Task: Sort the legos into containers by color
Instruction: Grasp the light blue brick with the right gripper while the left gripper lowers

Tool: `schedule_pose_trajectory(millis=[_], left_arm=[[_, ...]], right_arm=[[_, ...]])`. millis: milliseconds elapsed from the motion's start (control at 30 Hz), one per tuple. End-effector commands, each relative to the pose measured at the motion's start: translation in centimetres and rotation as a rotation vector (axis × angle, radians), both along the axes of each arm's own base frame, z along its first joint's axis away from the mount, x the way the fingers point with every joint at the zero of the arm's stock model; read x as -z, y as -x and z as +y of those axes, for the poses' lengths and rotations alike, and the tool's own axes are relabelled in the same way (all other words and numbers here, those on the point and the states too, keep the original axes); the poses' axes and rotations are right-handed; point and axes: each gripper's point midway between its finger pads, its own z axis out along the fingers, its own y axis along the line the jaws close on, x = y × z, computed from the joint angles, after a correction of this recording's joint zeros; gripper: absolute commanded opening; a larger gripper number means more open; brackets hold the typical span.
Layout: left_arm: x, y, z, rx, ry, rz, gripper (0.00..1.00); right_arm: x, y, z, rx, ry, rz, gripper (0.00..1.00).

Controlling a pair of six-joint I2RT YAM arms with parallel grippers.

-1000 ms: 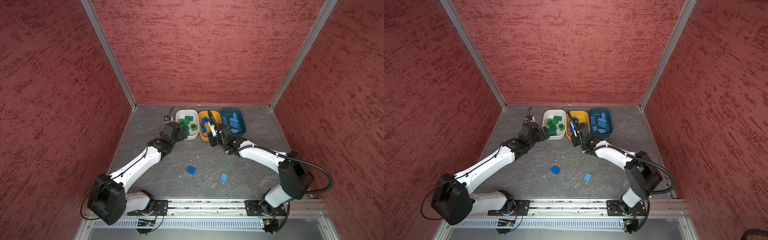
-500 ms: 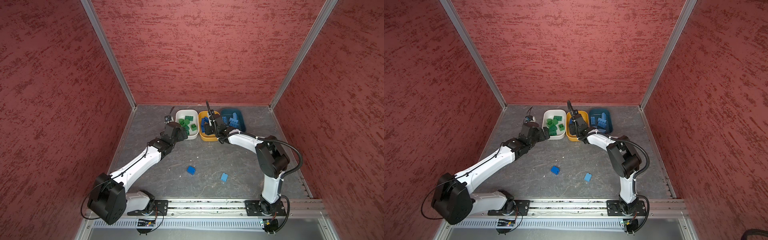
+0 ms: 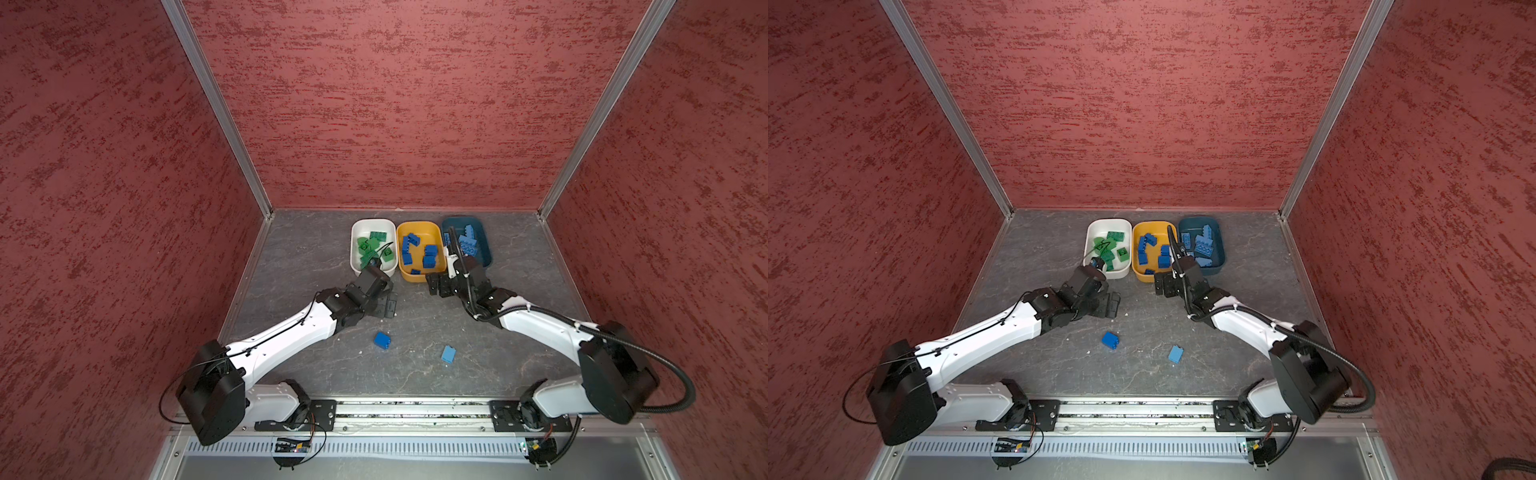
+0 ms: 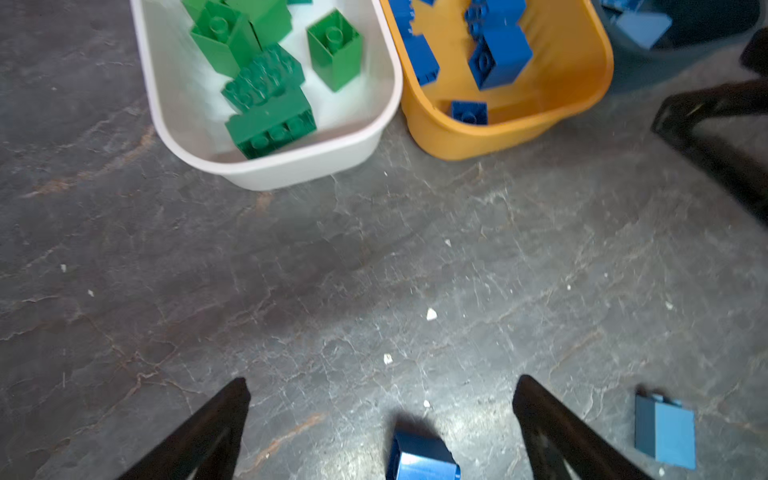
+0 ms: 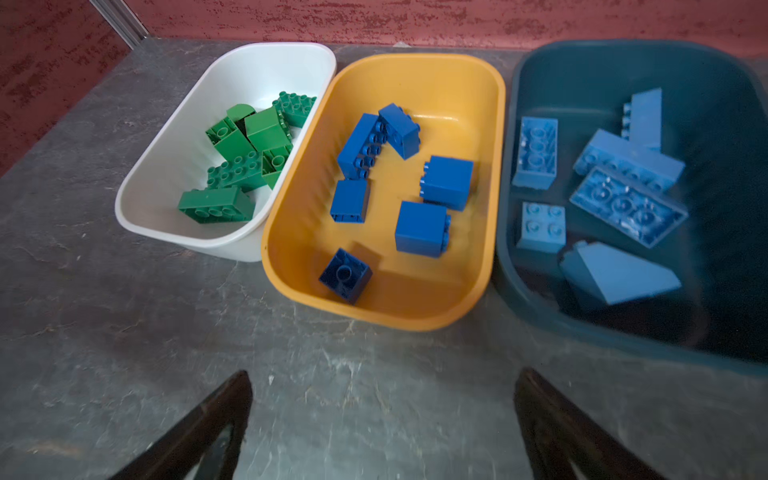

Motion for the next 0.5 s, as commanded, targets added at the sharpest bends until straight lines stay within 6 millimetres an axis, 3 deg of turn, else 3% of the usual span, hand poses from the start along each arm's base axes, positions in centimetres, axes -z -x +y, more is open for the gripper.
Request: schedule_pose_trajectory(millis=[0, 167, 333, 467], left_arm=[[1.0, 0.0, 1.0, -0.042, -0.061, 0.024, 1.00], [1.5, -0.9, 0.0, -0.089, 0.010, 0.014, 0.99], [1.9, -1.7, 0.1, -0.136, 0.001, 0.008, 0.99], [2.1, -2.2, 0.2, -0.150, 0.000, 0.001, 1.00]], right_arm=[[1.1, 2.9, -1.7, 0.111, -0.103, 0.132, 0.99], [5.0, 9.2, -5.0, 0.327, -0.149, 0.414, 0.99], [6.8, 14.7, -4.9, 0.394, -0.115, 0.606, 0.98], [8.3, 17.0, -4.1, 0.388, -0.048, 0.691, 0.92]])
